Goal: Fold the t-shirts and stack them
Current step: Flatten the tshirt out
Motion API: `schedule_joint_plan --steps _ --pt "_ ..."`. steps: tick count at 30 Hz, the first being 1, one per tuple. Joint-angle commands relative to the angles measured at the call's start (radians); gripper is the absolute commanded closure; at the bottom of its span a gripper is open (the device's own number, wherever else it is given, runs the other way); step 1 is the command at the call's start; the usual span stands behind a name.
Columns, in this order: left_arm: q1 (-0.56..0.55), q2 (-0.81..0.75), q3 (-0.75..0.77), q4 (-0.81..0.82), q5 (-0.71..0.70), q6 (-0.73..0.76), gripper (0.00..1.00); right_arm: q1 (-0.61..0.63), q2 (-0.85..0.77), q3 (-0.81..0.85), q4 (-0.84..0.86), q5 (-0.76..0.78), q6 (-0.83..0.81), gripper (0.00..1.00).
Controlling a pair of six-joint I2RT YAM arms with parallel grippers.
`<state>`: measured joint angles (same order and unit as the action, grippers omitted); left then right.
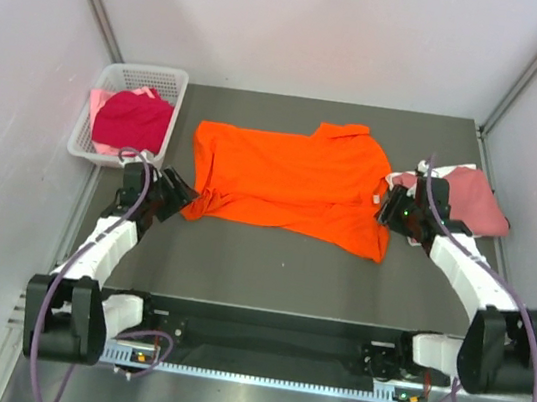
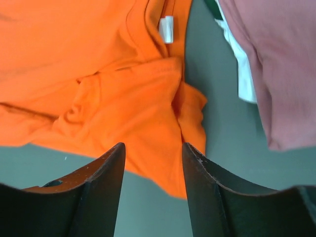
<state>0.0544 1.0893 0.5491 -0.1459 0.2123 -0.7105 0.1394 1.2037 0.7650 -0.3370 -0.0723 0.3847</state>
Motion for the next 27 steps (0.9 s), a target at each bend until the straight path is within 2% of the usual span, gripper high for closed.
schedule_joint_plan --steps 1,5,13,23,26,27 --pt "-0.014 0.027 0.058 0.094 0.009 0.016 0.33 0.011 0.107 0.072 0.099 0.049 -0.018 0.51" --pt "-0.014 0.06 0.09 0.107 -0.01 0.029 0.32 0.012 0.226 0.143 0.118 0.042 -0.018 0.52" --pt "-0.045 0.239 0.224 0.082 -0.017 0.056 0.32 0.029 0.393 0.253 0.128 0.08 -0.015 0.52" --pt "-0.047 0.219 0.178 0.114 -0.076 0.04 0.34 0.035 0.456 0.244 0.115 0.16 0.013 0.53" --pt "-0.05 0.212 0.169 0.124 -0.077 0.039 0.34 0.035 0.462 0.231 0.136 0.135 0.02 0.58" --pt "-0.05 0.213 0.169 0.127 -0.076 0.037 0.34 0.035 0.467 0.231 0.139 0.126 0.02 0.65"
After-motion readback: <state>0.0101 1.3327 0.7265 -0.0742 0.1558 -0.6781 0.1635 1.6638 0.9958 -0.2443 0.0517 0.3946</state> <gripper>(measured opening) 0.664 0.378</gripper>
